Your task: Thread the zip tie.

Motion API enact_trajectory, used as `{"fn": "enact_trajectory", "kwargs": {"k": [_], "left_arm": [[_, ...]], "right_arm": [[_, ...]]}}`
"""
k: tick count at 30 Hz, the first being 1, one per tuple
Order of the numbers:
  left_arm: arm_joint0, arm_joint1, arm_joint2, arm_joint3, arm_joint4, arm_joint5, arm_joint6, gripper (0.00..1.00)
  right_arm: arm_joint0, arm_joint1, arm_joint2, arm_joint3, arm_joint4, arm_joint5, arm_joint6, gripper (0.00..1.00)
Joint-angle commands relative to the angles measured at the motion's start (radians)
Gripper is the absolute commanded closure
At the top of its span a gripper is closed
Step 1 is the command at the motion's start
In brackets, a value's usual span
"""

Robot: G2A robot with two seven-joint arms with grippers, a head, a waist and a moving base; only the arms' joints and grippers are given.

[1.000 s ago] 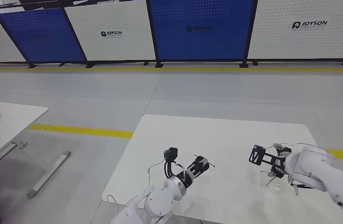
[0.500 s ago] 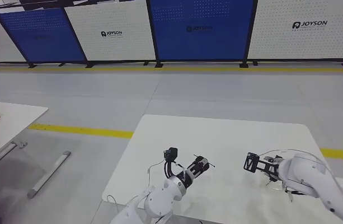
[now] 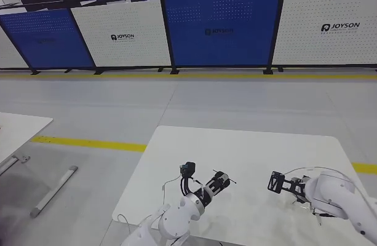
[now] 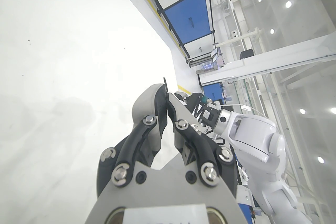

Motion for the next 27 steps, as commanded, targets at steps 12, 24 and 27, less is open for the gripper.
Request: {"fn": "enact_trajectory", "kwargs": {"k": [12, 24, 27], "left_arm": [[0.0, 0.0, 0.0, 0.0, 0.0, 0.0, 0.0, 1.0], [0.0, 0.0, 0.0, 0.0, 0.0, 0.0, 0.0, 1.0], [0.0, 0.0, 0.0, 0.0, 0.0, 0.0, 0.0, 1.0]], "right_arm": [[-0.014, -0.035, 0.0, 0.041, 0.013, 0.0, 0.033, 0.73], [-0.017, -0.08, 0.0, 0.104, 0.018, 0.0, 0.041, 0.75], [-0.018, -0.093, 0.0, 0.119, 0.02, 0.0, 0.047, 0.74]]}}
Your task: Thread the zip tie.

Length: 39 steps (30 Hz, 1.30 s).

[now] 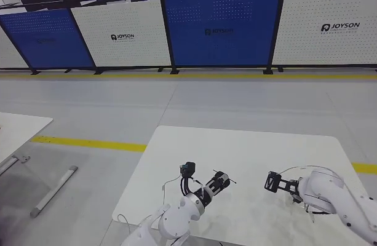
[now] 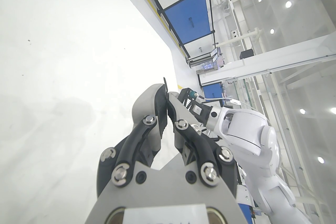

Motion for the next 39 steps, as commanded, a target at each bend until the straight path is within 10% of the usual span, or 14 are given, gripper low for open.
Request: {"fn": "enact_trajectory", "kwargs": {"k": [1, 23, 39], "left_arm": [[0.0, 0.0, 0.0, 0.0, 0.0, 0.0, 0.0, 1.0], [0.0, 0.0, 0.0, 0.0, 0.0, 0.0, 0.0, 1.0], [0.0, 0.0, 0.0, 0.0, 0.0, 0.0, 0.0, 1.0]], "right_arm": [[0.0, -0.008, 0.0, 0.009, 0.001, 0.0, 0.003, 0.74], [0.005, -0.065, 0.0, 0.064, 0.004, 0.0, 0.074, 1.0], [0.01, 0.02, 0.0, -0.039, -0.038, 0.0, 0.011, 1.0]]}}
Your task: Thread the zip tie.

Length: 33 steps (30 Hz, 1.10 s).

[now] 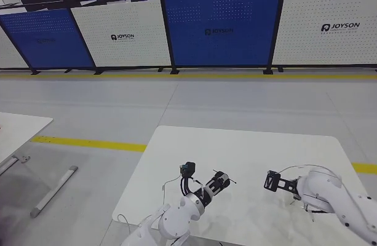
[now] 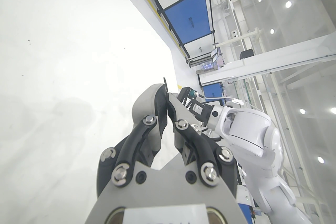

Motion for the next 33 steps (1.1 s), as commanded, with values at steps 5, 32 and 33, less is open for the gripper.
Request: {"fn": "enact_trajectory", "kwargs": {"k": [5, 32, 33], "left_arm": [[0.0, 0.0, 0.0, 0.0, 0.0, 0.0, 0.0, 1.0], [0.0, 0.0, 0.0, 0.0, 0.0, 0.0, 0.0, 1.0], [0.0, 0.0, 0.0, 0.0, 0.0, 0.0, 0.0, 1.0]], "right_arm": [[-0.007, 0.047, 0.0, -0.045, -0.011, 0.0, -0.034, 1.0], [-0.011, -0.022, 0.0, 0.008, 0.048, 0.0, 0.046, 1.0], [-0.011, -0.023, 0.0, 0.008, 0.053, 0.0, 0.052, 1.0]]}}
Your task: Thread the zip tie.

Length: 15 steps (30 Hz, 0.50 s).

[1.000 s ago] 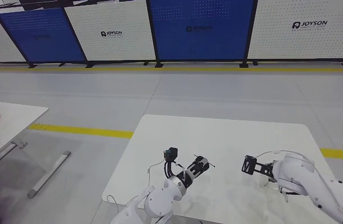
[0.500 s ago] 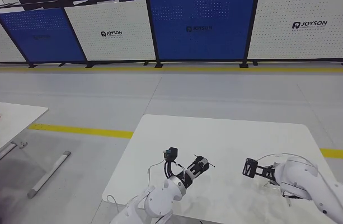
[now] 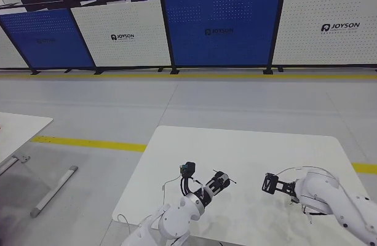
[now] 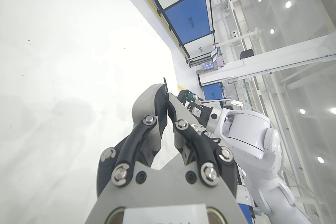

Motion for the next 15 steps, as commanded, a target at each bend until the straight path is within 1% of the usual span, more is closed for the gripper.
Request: {"fn": "enact_trajectory", "kwargs": {"k": [1, 7, 12, 13, 15], "left_arm": [[0.0, 0.0, 0.0, 0.0, 0.0, 0.0, 0.0, 1.0], [0.0, 0.0, 0.0, 0.0, 0.0, 0.0, 0.0, 1.0], [0.0, 0.0, 0.0, 0.0, 0.0, 0.0, 0.0, 1.0], [0.0, 0.0, 0.0, 0.0, 0.0, 0.0, 0.0, 1.0], [0.0, 0.0, 0.0, 0.0, 0.0, 0.0, 0.0, 1.0]], "right_arm": [[0.001, -0.001, 0.0, 0.002, 0.012, 0.0, 0.016, 1.0], [0.001, -0.004, 0.0, 0.007, 0.025, 0.0, 0.04, 1.0], [0.006, -0.016, 0.0, 0.029, 0.022, 0.0, 0.054, 1.0], [0.008, -0.019, 0.0, 0.033, 0.024, 0.0, 0.055, 0.98], [0.011, -0.023, 0.0, 0.044, 0.027, 0.0, 0.059, 0.98]]}}
